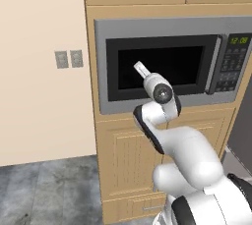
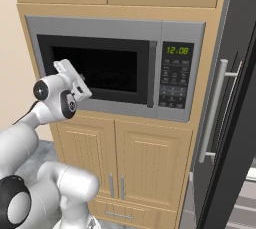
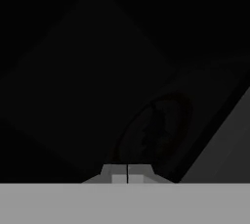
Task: Transport the fish from the fridge to the microwave and turn on the microwave.
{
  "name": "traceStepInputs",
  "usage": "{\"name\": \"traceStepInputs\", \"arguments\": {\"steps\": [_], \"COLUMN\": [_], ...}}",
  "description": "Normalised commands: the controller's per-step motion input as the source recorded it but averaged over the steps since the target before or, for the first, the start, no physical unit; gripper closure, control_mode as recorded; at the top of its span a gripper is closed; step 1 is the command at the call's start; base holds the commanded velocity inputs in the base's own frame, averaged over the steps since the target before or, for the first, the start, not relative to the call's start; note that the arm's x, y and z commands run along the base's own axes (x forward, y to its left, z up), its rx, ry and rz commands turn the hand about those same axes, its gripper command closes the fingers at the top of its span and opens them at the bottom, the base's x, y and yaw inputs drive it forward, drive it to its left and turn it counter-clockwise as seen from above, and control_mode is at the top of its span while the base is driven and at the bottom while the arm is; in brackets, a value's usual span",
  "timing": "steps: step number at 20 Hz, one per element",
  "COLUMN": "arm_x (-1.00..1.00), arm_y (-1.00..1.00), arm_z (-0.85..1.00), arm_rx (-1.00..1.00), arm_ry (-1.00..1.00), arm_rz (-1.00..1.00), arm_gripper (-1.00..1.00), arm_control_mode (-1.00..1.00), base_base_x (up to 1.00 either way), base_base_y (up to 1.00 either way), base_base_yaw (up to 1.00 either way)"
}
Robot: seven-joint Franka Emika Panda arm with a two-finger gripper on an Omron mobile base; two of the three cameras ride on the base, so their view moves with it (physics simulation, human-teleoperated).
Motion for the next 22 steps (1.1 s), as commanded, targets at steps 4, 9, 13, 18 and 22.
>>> {"name": "traceStepInputs", "arguments": {"steps": [4, 9, 13, 18, 22], "arm_x": [0.18, 0.31, 0.33, 0.12, 0.00], "arm_y": [-0.10, -0.18, -0.25, -0.16, -0.14], "arm_z": [0.37, 0.29, 0.44, 0.41, 0.39], "arm_rx": [0.13, 0.11, 0.14, 0.11, 0.09], "arm_ry": [0.01, 0.03, 0.10, 0.08, 0.06], "arm_rz": [0.05, 0.04, 0.03, 0.02, 0.01], "arm_gripper": [1.00, 1.00, 1.00, 1.00, 1.00], "arm_control_mode": [-1.00, -1.00, -1.00, -1.00, -1.00], "base_base_x": [0.00, 0.00, 0.00, 0.00, 0.00], "base_base_y": [0.00, 0.00, 0.00, 0.00, 0.00], "base_base_yaw": [0.00, 0.00, 0.00, 0.00, 0.00]}}
